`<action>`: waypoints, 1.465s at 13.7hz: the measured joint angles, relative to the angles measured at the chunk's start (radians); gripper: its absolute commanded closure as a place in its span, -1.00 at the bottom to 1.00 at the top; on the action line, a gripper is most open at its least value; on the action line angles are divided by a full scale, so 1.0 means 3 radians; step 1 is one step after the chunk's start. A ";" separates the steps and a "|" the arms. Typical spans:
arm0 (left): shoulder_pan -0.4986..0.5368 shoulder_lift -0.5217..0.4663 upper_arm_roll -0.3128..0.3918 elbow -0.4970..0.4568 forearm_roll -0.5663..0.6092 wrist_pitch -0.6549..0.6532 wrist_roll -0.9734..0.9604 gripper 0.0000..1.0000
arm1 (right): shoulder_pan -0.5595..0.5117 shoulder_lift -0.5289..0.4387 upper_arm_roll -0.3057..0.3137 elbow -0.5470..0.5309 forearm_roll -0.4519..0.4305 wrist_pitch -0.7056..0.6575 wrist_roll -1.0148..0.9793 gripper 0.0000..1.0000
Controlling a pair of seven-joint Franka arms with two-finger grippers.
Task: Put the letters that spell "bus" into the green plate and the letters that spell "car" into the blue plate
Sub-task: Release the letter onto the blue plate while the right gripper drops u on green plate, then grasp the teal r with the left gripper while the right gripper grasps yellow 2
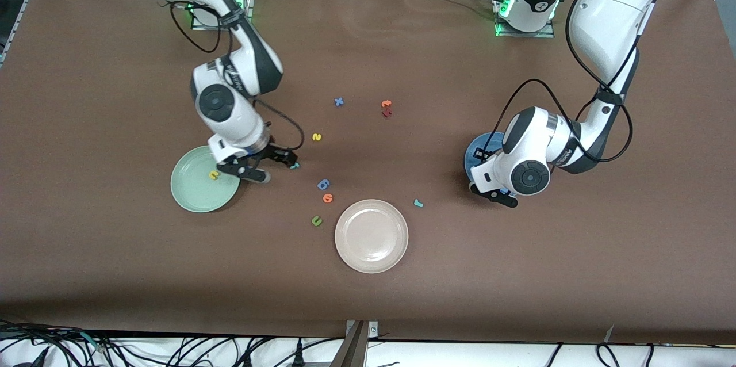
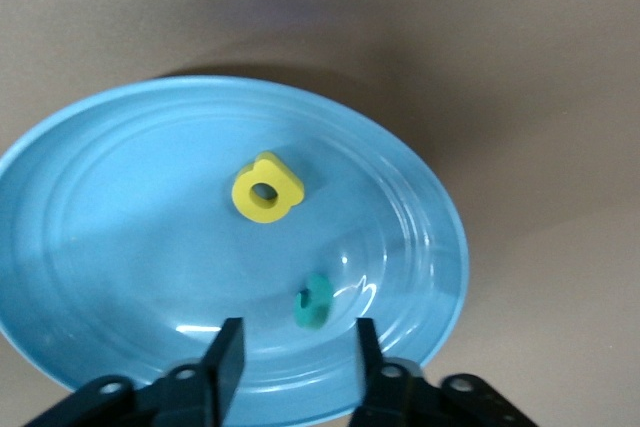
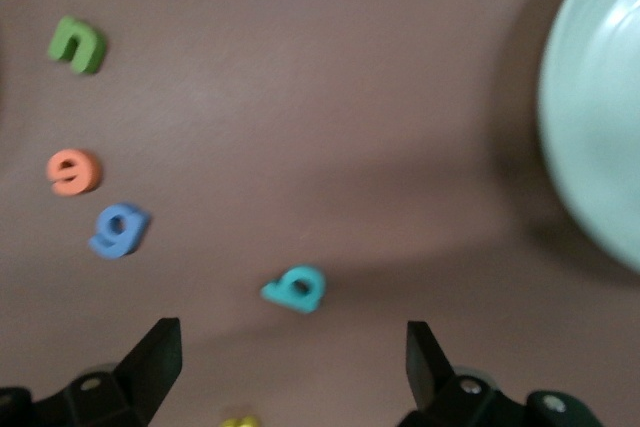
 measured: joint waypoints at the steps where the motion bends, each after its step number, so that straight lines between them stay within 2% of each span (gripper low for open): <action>1: -0.0006 -0.0005 -0.0015 0.0025 0.0000 0.0000 0.0000 -1.00 | 0.0063 0.0035 0.0043 -0.0055 -0.0012 0.0139 0.0147 -0.98; 4: -0.0019 -0.0031 -0.0091 0.0192 -0.0004 0.0005 -0.0005 -1.00 | 0.0288 0.0180 0.0077 -0.0200 -0.0034 0.0470 0.0360 -0.97; 7: -0.0044 -0.0027 -0.0145 0.0459 -0.0205 0.0069 -0.0016 -1.00 | 0.0439 0.0294 0.0078 -0.0208 -0.0054 0.0558 0.0450 -0.97; 10: -0.0089 0.0009 -0.0148 0.0610 -0.0348 0.0462 -0.0058 -1.00 | 0.0451 0.0339 0.0071 -0.0209 -0.0204 0.0560 0.0459 -0.92; 11: -0.0158 0.0039 -0.0148 0.0618 -0.0349 0.0624 -0.0180 -1.00 | 0.0451 0.0350 0.0068 -0.0209 -0.0242 0.0560 0.0459 -0.79; 14: -0.0453 0.0217 -0.0064 0.0621 -0.0348 0.0994 -0.0481 -1.00 | 0.0450 0.0378 0.0061 -0.0212 -0.0348 0.0558 0.0459 -0.17; 18: -0.0599 0.0501 0.0045 0.0630 -0.0348 0.1585 -0.0508 -1.00 | 0.0451 0.0370 0.0065 -0.0201 -0.0375 0.0569 0.0459 -0.01; 20: -0.0634 0.0587 0.0094 0.0637 -0.0348 0.1750 -0.0463 -1.00 | 0.0451 0.0370 0.0066 -0.0200 -0.0379 0.0570 0.0459 0.00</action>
